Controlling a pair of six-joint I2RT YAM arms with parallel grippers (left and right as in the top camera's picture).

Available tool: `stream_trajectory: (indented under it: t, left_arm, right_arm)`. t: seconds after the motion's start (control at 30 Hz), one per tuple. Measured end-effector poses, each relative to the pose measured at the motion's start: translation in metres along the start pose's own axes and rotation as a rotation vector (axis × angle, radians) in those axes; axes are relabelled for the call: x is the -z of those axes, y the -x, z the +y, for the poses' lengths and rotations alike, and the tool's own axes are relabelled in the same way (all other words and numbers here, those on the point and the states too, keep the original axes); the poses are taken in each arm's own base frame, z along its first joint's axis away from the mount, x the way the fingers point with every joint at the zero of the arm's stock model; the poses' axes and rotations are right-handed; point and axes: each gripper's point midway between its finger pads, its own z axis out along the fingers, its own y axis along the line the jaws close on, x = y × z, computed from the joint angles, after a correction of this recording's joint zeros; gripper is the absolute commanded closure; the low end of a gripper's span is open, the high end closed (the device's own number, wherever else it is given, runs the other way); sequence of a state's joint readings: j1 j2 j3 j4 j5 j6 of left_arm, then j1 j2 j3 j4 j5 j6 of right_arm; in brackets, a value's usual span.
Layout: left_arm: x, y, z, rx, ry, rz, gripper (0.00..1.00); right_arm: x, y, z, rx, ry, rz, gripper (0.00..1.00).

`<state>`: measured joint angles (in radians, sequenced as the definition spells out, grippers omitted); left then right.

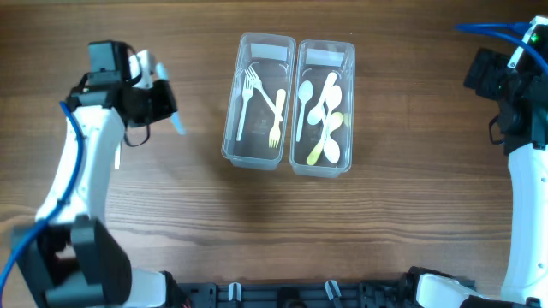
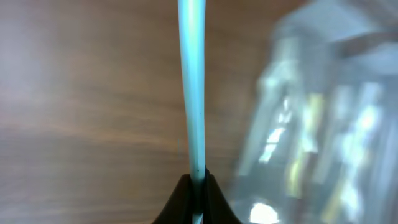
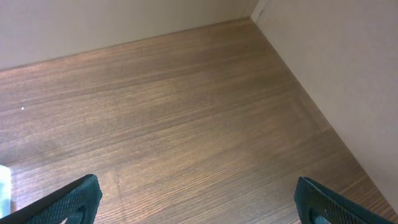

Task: Pack container
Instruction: 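Carry light blue fork into left container and release it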

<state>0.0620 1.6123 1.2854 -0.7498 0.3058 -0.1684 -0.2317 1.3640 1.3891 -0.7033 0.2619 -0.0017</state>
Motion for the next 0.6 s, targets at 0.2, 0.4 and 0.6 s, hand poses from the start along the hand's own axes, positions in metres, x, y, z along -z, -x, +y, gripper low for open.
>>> stream_trajectory:
  t: [0.2, 0.4, 0.6]
  left_arm:
    - [0.032, -0.011, -0.112, -0.316, -0.2, -0.106, 0.96]
    - [0.006, -0.047, -0.153, -0.471, -0.206, -0.038, 0.95]
    - [-0.029, -0.038, -0.154, -0.446, -0.165, -0.052, 0.0]
  right_arm:
    - [0.0, 0.0, 0.0, 0.0, 0.0, 0.0, 0.0]
    - [0.0, 0.0, 0.0, 0.0, 0.0, 0.0, 0.0]
    - [0.0, 0.0, 0.0, 0.0, 0.0, 0.0, 0.0]
